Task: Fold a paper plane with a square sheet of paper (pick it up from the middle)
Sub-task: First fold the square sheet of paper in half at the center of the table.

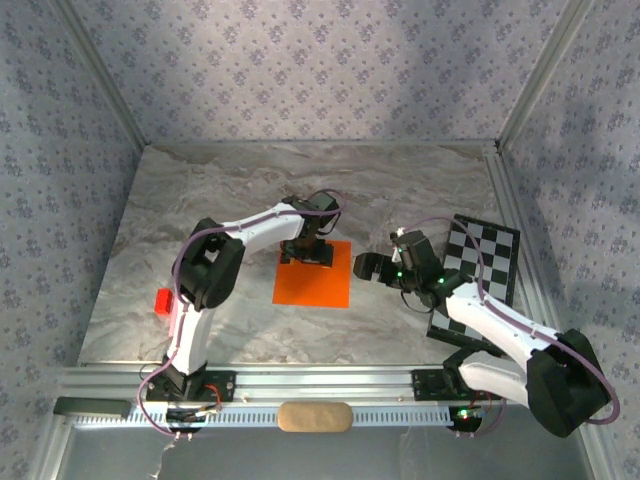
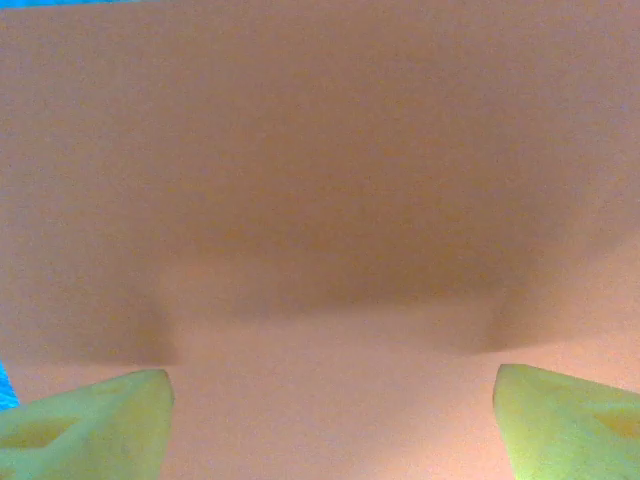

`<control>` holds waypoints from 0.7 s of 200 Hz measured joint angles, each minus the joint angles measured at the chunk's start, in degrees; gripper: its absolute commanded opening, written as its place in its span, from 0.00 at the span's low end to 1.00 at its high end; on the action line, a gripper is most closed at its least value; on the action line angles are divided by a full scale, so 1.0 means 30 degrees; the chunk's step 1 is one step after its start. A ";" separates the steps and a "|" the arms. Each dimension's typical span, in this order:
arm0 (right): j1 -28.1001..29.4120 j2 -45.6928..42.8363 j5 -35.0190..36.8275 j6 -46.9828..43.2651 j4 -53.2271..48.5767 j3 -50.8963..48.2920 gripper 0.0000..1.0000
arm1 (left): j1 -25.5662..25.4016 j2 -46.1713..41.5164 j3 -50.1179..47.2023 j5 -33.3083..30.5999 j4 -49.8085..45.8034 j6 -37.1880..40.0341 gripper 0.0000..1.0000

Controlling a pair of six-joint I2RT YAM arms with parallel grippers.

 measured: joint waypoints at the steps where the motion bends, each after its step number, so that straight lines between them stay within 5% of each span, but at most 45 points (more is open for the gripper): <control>1: 0.0000 0.0000 -0.0007 0.0000 0.0000 -0.0007 1.00 | -0.0022 0.0000 0.0007 0.0000 0.0007 -0.0022 0.84; 140: 0.0000 0.0466 -0.0430 0.0007 -0.0007 -0.0015 1.00 | -0.0386 0.0780 0.0255 -0.0087 -0.0146 -0.0605 0.85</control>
